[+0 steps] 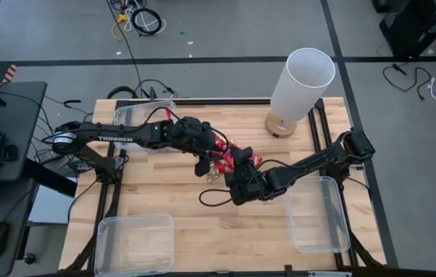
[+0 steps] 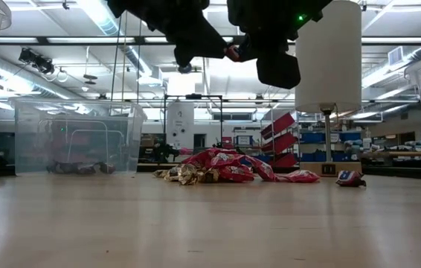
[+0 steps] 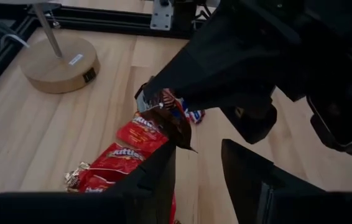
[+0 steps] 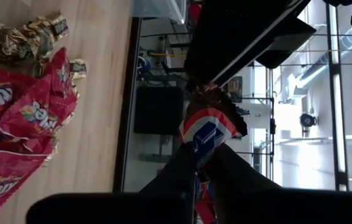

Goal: Sort candy
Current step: Put the brown chocolate into the top left transparent bin

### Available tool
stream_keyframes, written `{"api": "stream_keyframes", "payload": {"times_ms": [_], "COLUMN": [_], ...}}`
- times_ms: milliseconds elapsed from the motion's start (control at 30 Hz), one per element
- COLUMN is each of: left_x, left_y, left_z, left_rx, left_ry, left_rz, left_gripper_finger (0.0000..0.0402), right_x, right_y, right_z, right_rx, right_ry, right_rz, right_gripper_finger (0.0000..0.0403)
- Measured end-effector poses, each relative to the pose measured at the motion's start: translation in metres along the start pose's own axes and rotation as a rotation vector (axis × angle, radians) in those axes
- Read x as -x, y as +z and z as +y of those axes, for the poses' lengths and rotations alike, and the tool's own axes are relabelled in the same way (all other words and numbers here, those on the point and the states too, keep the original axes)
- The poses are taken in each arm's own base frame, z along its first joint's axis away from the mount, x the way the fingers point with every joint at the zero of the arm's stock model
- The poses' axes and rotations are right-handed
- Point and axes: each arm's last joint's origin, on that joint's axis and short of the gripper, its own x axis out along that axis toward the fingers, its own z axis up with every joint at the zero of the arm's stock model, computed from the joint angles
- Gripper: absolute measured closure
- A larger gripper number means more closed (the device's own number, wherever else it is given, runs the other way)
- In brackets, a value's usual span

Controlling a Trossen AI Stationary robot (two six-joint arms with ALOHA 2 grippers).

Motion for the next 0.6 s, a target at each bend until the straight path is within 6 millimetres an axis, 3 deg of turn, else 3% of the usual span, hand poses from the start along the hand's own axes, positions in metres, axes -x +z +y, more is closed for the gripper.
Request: {"api": "stream_keyframes", "payload": {"times_ms": [400, 600], "left_x": [0.0000, 0.0000], "left_y": [0.0013, 0.0014], "left_z": [0.0006, 0.0011], "left_rx": [0.011, 0.012], "left_ry": [0.027, 0.039], "left_rz": [-0.016, -0.017], "left_gripper_finger": [0.0272, 0.0319], "right_x": [0.0004, 0.0005], "right_y": [0.0001, 0.0002], "right_z": [0.0000, 0.0001], "right_rx": [-0.001, -0.001], "right_ry": [-0.002, 0.001], "right_rz": [0.000, -0.002], "right_gripper_finger": [0.0375, 0.0372]}}
